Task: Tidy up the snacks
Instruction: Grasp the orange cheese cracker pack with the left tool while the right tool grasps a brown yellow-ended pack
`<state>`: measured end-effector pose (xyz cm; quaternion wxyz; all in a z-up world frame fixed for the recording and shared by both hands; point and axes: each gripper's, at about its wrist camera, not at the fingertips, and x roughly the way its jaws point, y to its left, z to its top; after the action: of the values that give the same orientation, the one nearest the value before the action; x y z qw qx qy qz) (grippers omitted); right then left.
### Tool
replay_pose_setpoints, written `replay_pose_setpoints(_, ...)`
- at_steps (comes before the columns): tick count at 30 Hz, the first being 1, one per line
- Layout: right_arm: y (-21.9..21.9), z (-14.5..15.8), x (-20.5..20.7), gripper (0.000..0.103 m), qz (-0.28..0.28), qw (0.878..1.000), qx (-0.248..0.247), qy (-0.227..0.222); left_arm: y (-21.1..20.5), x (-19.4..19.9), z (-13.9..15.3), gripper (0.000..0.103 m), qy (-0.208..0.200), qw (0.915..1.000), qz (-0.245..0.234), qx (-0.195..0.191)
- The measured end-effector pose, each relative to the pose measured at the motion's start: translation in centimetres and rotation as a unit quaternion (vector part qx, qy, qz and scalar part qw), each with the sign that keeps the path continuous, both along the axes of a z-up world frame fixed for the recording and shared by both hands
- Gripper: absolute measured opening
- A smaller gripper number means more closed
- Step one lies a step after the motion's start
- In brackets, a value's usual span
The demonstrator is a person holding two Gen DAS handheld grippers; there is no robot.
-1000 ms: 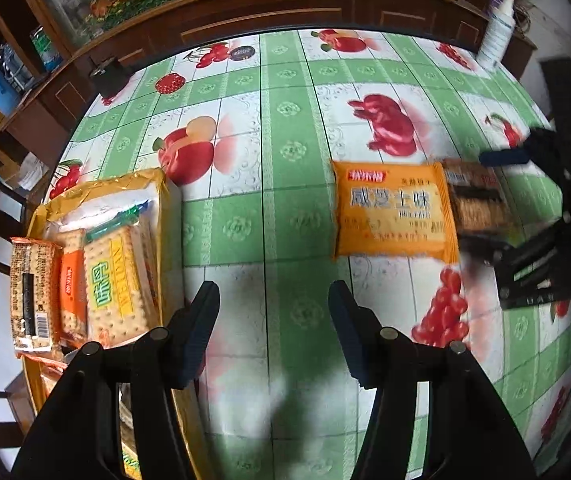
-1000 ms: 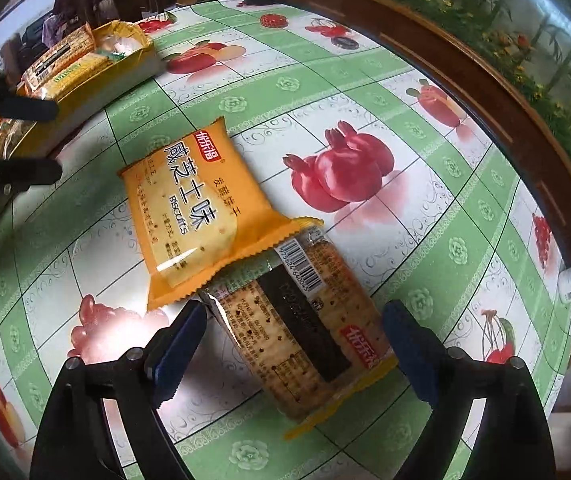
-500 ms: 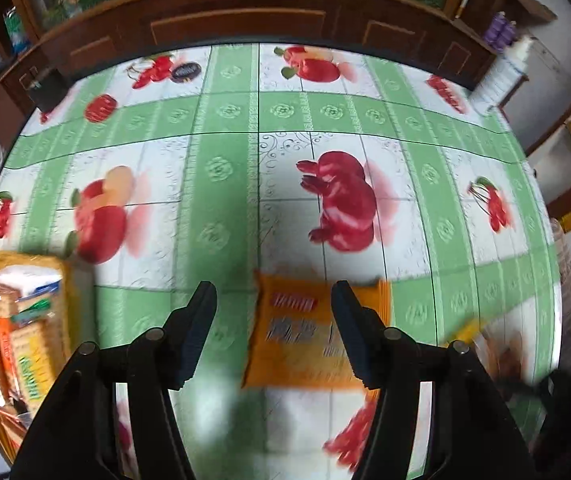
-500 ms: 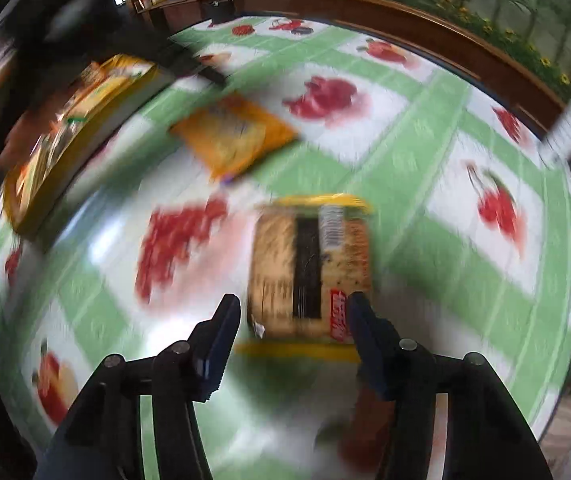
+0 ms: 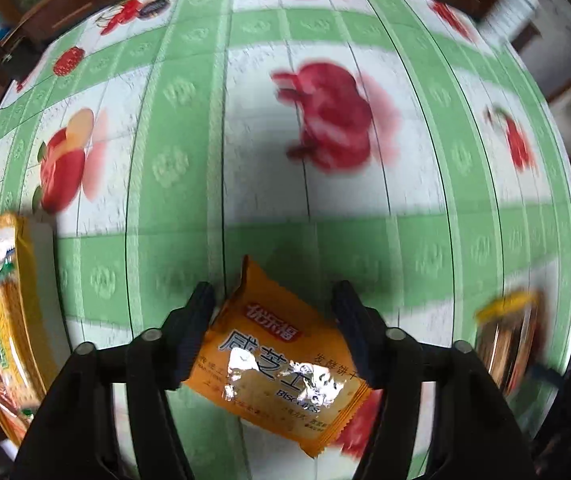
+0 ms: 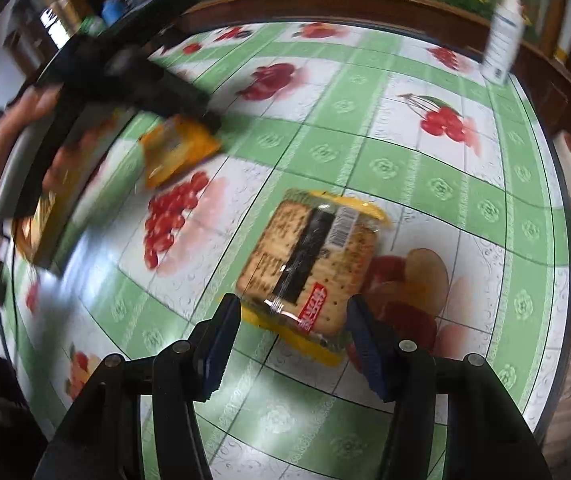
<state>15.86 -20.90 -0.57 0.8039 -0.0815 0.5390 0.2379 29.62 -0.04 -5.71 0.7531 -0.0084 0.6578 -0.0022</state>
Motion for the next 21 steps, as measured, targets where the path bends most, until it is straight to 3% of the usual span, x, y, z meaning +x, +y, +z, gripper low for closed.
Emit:
replay_pose_setpoints(5, 0.0, 0.5, 1.2, 0.062, -0.036, 0.999, 0.015, 0.009, 0.0, -3.1, 0.0, 0.065, 0.025, 0.9996, -0.013, -0.010)
replay_pose_setpoints(11, 1.2, 0.1, 3.5, 0.065, -0.100, 0.995, -0.015, 0.026, 3.2, -5.1, 3.2, 0.065, 0.002, 0.9956, 0.068, -0.065)
replay_pose_setpoints(18, 3.9, -0.8, 4.3, 0.080, -0.111, 0.992, -0.066, 0.011, 5.7, -10.6, 2.9, 0.065, 0.006, 0.9745, 0.203, -0.095)
replay_pose_setpoints(21, 4.9, -1.3, 4.0, 0.081, -0.108, 0.988, -0.107, -0.006, 5.8, -11.5, 1.7, 0.065, 0.016, 0.9611, 0.247, -0.123)
